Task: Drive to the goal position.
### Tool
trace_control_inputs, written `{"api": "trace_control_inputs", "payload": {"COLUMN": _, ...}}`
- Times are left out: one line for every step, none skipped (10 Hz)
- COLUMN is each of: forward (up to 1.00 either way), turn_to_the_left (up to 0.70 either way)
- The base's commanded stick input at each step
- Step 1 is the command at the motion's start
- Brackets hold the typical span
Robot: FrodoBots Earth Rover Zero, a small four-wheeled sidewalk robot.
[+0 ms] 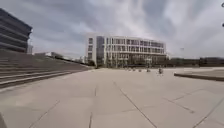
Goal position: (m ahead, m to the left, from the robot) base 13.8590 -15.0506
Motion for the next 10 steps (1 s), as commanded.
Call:
{"api": "trace_control_inputs", "payload": {"forward": 0.5, "turn_to_the_left": 0.0}}
{"api": "trace_control_inputs", "payload": {"forward": 0.5, "turn_to_the_left": 0.0}}
{"api": "trace_control_inputs", "payload": {"forward": 0.5, "turn_to_the_left": 0.0}}
{"api": "trace_control_inputs", "payload": {"forward": 0.5, "turn_to_the_left": 0.0}}
{"api": "trace_control_inputs", "payload": {"forward": 0.5, "turn_to_the_left": 0.0}}
{"api": "trace_control_inputs", "payload": {"forward": 0.5, "turn_to_the_left": 0.0}}
{"api": "trace_control_inputs", "payload": {"forward": 0.5, "turn_to_the_left": 0.0}}
{"api": "trace_control_inputs", "payload": {"forward": 0.5, "turn_to_the_left": 0.0}}
{"api": "trace_control_inputs", "payload": {"forward": 0.5, "turn_to_the_left": 0.0}}
{"api": "trace_control_inputs", "payload": {"forward": 0.5, "turn_to_the_left": 0.0}}
